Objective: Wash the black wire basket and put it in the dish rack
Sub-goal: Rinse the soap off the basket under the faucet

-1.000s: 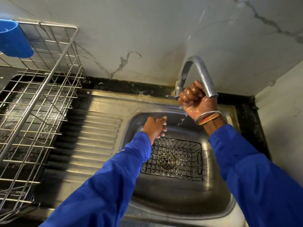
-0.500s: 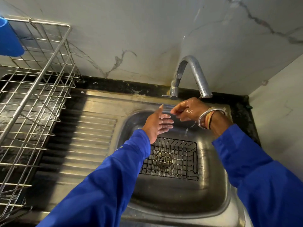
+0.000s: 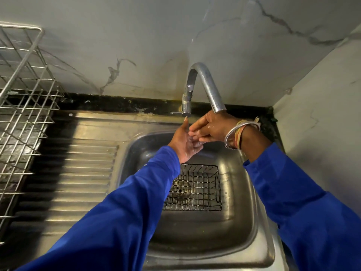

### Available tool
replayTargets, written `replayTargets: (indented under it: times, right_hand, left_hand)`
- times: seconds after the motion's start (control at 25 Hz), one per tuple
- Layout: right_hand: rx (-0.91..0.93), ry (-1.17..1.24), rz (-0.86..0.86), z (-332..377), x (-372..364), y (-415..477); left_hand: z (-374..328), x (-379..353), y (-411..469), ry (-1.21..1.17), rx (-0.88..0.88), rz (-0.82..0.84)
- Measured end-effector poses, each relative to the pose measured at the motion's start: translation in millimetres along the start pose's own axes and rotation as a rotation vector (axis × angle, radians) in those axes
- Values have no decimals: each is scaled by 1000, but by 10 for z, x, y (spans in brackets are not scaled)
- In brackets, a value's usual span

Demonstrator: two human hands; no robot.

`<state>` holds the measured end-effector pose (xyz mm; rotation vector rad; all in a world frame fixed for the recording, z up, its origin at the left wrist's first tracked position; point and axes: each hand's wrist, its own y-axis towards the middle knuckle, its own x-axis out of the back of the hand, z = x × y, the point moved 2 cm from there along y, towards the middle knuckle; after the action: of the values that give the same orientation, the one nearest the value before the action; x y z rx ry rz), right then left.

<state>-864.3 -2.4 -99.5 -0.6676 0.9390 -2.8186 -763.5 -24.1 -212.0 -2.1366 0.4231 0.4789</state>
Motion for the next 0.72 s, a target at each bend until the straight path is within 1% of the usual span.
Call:
replayTargets:
  times: [0.08, 0.2, 0.28, 0.48, 0.56, 0.68, 0.72]
  right_hand:
    - [-58, 74, 74, 45, 25, -96]
    - [-70, 181, 52, 63, 104, -178]
    - [-58, 215, 98, 71, 135, -212]
    - [-79, 181, 128, 74, 202, -272]
    - [-92, 117, 109, 68, 204, -277]
    - [-99, 52, 183, 64, 205, -289]
    - [-98, 12, 173, 53, 212, -286]
  left_hand:
    - [-30, -94, -10, -103, 31, 41]
    - [-47, -201, 15, -245, 37, 105]
    - [-47, -225, 42, -284, 26, 144]
    - [-26, -270, 44, -247, 0, 133]
    - [-23, -290, 23, -246, -9, 132]
    - [-30, -332, -28, -197, -32, 168]
    - [-35, -361, -56, -199, -25, 167]
